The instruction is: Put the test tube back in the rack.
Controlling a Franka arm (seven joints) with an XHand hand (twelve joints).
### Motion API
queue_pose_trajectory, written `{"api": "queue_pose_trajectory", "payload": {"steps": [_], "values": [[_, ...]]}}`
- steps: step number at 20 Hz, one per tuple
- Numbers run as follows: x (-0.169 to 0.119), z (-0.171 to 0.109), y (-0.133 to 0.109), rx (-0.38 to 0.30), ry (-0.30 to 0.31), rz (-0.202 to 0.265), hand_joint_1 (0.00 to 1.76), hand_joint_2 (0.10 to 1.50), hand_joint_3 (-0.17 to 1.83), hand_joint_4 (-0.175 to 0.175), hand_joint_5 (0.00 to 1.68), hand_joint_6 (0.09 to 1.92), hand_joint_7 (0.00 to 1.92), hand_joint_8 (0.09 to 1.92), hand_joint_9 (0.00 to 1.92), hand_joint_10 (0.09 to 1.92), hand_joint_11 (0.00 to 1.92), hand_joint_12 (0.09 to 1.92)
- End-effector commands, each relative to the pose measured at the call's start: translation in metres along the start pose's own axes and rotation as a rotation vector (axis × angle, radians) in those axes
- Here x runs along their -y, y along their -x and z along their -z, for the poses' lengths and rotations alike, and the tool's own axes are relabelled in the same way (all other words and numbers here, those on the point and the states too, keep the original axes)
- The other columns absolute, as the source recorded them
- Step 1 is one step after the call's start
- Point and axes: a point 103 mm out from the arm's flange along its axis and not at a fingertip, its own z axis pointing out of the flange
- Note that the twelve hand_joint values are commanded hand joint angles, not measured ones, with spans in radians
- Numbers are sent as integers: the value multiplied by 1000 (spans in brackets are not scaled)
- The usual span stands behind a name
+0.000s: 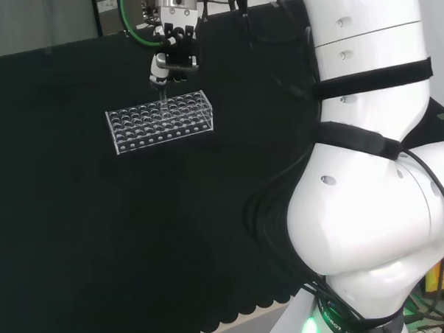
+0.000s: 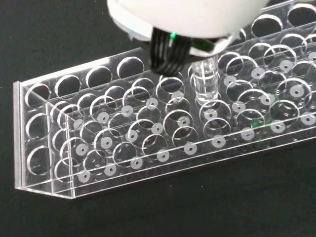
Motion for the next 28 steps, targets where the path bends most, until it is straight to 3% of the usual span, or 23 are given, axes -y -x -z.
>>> {"api": "queue_pose_trajectory", "payload": {"steps": [1, 17, 20, 22, 25, 28], "values": [[-6, -7, 0, -3, -14, 2, 1317, 597, 777, -175, 1242, 734, 1297, 745, 1525, 718, 1099, 1018], [-11, -34, 9, -3, -73, -6, 1317, 597, 776, -175, 1242, 734, 1297, 744, 1524, 718, 1099, 1019], [-13, -33, 11, -53, -145, 8, 1314, 610, 763, -175, 1230, 748, 1285, 757, 1511, 728, 1084, 1053], [-14, -30, 10, -69, -194, 25, 1268, 650, 708, -169, 1081, 797, 1230, 801, 1380, 771, 929, 1219], [-14, -24, 9, -74, -220, 38, 1188, 557, 837, -150, 794, 853, 1045, 868, 1114, 845, 651, 1407], [-11, -18, 7, -75, -215, 48, 1166, 527, 865, -149, 732, 866, 970, 895, 1031, 858, 580, 1437]]}}
